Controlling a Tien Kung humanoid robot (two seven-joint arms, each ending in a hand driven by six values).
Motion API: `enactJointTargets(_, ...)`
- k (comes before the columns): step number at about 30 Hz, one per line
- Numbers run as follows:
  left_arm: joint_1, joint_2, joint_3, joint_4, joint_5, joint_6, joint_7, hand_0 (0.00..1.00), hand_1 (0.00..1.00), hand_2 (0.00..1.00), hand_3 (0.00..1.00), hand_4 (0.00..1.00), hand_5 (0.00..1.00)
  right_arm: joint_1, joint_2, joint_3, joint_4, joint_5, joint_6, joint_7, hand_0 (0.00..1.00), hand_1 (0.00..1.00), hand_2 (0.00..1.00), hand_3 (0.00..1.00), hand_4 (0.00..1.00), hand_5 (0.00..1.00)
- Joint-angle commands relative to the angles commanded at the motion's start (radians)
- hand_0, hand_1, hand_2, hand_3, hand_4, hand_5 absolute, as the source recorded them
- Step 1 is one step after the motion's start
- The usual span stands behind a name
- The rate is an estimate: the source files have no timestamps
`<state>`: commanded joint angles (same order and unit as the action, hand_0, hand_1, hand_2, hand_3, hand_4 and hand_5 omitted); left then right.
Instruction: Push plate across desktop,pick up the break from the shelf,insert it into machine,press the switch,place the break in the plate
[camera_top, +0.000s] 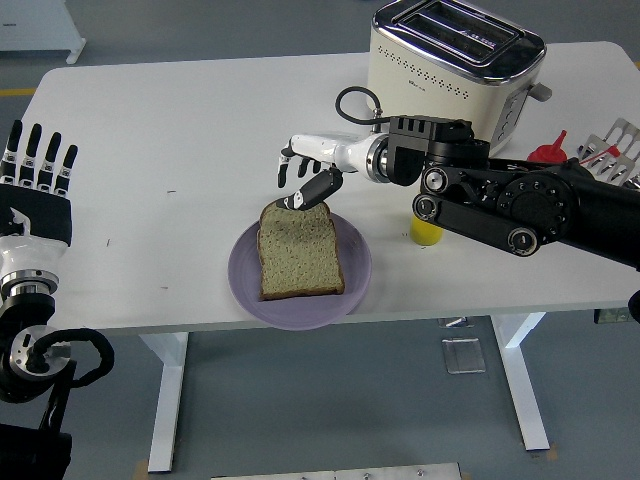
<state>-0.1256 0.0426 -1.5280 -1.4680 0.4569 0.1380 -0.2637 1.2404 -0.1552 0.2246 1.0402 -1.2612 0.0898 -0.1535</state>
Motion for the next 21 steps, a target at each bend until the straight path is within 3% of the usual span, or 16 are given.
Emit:
enactJointTargets(7,-0.002,0.001,-0.002,0.000,0.000,0.000,0.000,0.840,0.844,0.872,0.817,0.560,0.998,0.009,-0.014,0.099,0.025,-0.031,-0.045,0.006,0.695,0.735,0.828,0.900,0.732,0.442)
enactJointTargets(12,-0.003,0.001,-0.003,0.000,0.000,0.000,0.000,0.840,0.840,0.870,0.814,0.560,0.998,0.010,-0.036,0.189,0.084,-0.063,-0.071,-0.002,0.689,0.726,0.806,0.885,0.713,0.428)
enactJointTargets(16,-0.002,0.002,-0.003,-0.001,0.000,0.000,0.000,0.840,0.840,0.870,0.814,0.560,0.998,-0.008,-0.070,0.293,0.165,-0.062,-0.135,-0.004,0.689,0.726,0.806,0.885,0.713,0.428)
enactJointTargets(17,-0.001,0.002,-0.003,-0.001,0.000,0.000,0.000,0.839,0.839,0.867,0.811,0.561,0.998,-0.016,-0.082,0.327,0.188,-0.041,-0.157,0.001,0.672,0.695,0.740,0.805,0.539,0.369)
enactJointTargets(21,0.004,0.004,-0.004,-0.002,0.000,0.000,-0.001,0.839,0.839,0.867,0.811,0.561,0.998,-0.048,-0.131,0.449,0.259,0.049,-0.238,0.045,0.672,0.695,0.740,0.805,0.539,0.369)
